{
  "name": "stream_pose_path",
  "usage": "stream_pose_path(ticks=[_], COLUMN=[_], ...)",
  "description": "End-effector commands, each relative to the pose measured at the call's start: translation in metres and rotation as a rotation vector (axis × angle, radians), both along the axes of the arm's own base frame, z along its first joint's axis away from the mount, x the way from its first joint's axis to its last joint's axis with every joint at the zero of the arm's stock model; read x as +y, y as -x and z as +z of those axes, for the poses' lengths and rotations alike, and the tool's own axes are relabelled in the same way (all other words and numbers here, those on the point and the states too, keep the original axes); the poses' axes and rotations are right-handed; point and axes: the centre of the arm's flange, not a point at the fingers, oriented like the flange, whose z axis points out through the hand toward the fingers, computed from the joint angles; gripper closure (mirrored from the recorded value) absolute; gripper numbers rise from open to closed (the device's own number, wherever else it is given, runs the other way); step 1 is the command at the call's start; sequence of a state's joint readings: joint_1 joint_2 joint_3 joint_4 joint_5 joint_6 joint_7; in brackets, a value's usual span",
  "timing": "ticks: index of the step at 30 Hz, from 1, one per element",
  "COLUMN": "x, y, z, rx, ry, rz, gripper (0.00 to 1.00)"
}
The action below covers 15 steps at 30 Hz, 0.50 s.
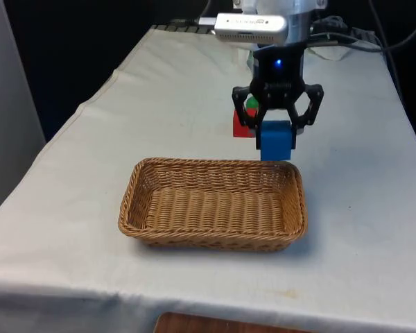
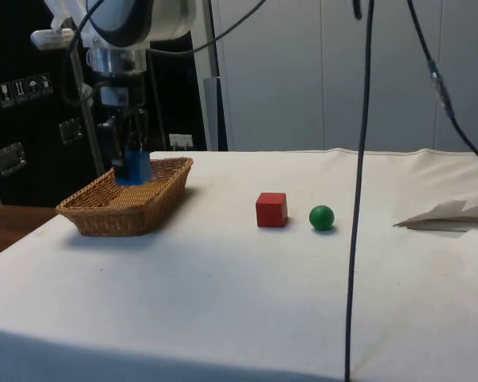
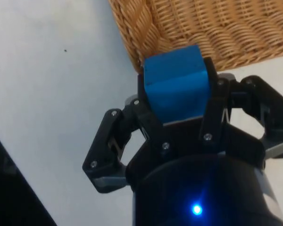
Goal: Place all non-red objects into the basket.
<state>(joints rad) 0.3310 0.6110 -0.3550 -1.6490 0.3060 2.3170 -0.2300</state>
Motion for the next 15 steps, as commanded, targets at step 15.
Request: stream_pose_path(ticks=[15], x=[-0.025], y=[-0.038], z=[-0.024], rx=[-0.012], ry=[0.008], rz=[-0.006], gripper=[0.97])
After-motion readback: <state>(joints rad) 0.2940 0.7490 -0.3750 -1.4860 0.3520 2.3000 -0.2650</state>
